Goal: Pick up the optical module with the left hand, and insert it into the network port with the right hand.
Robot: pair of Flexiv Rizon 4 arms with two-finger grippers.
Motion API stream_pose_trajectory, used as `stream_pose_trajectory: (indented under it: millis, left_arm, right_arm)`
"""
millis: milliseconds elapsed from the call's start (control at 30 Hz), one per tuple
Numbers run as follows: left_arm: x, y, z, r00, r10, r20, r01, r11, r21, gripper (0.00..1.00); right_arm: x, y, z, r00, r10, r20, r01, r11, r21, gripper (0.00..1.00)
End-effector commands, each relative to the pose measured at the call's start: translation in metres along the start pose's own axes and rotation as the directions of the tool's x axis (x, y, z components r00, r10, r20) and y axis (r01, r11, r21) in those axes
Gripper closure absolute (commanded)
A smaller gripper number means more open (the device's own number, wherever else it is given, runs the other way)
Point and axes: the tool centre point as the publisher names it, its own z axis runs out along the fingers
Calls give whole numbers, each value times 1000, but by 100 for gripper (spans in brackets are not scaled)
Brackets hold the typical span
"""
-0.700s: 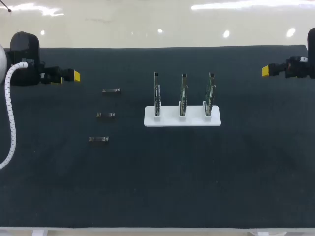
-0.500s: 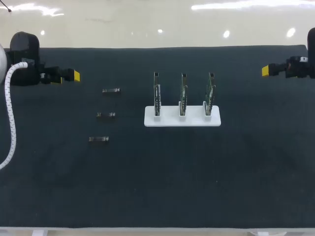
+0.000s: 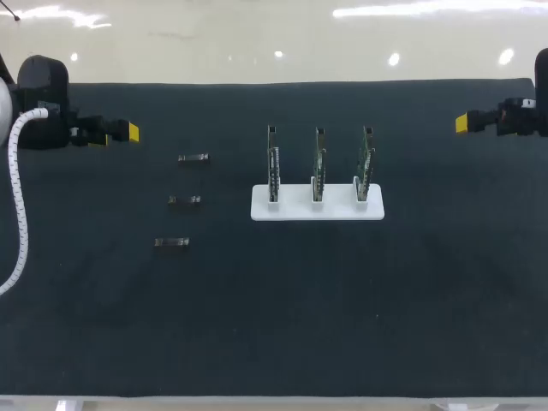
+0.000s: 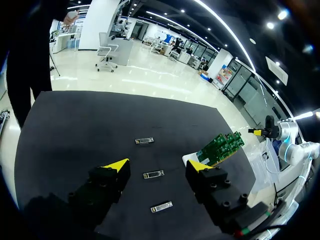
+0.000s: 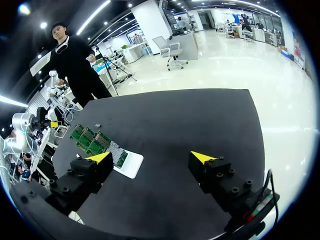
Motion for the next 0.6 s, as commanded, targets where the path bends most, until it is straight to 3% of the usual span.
stream_pose_trajectory:
  millis: [33,333,600]
  left_arm:
    - [0,0,0,1000,0,0,0,1000,0,0]
    - [0,0,0,1000,0,0,0,1000,0,0]
    - [0,0,0,1000,0,0,0,1000,0,0]
  right_arm:
    - [0,0,0,1000,0,0,0,1000,0,0]
    - [0,0,0,1000,0,0,0,1000,0,0]
    - [-10,13,-4,969,-214,-121,199,972,-122,0]
